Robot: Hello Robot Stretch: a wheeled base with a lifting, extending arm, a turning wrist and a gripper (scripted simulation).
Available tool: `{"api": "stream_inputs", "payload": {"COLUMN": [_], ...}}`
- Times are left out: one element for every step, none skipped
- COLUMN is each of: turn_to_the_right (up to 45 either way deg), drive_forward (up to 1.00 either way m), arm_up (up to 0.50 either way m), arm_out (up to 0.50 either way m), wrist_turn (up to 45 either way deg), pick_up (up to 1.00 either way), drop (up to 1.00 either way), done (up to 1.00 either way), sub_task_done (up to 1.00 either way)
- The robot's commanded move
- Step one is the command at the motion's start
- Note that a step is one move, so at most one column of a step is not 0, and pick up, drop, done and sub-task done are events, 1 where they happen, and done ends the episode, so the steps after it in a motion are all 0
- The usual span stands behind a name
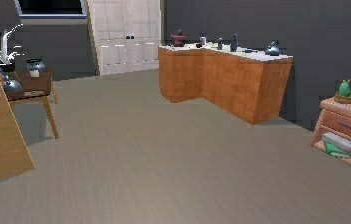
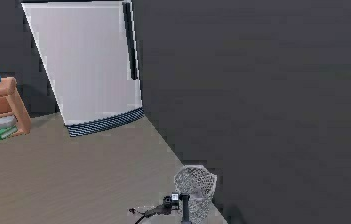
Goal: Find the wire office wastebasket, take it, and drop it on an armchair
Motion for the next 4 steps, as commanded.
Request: {"api": "stream_inputs", "payload": {"turn_to_the_right": [0.0, 0.0, 0.0, 0.0], "drive_forward": [0.0, 0.0, 0.0, 0.0], "arm_up": [0.0, 0.0, 0.0, 0.0], "arm_out": [0.0, 0.0, 0.0, 0.0], "wrist_turn": [45.0, 45.0, 45.0, 6.0], "pick_up": [0.0, 0.0, 0.0, 0.0], "drop": [0.0, 0.0, 0.0, 0.0], "done": [0.0, 0.0, 0.0, 0.0], "sub_task_done": [0.0, 0.0, 0.0, 0.0]}}
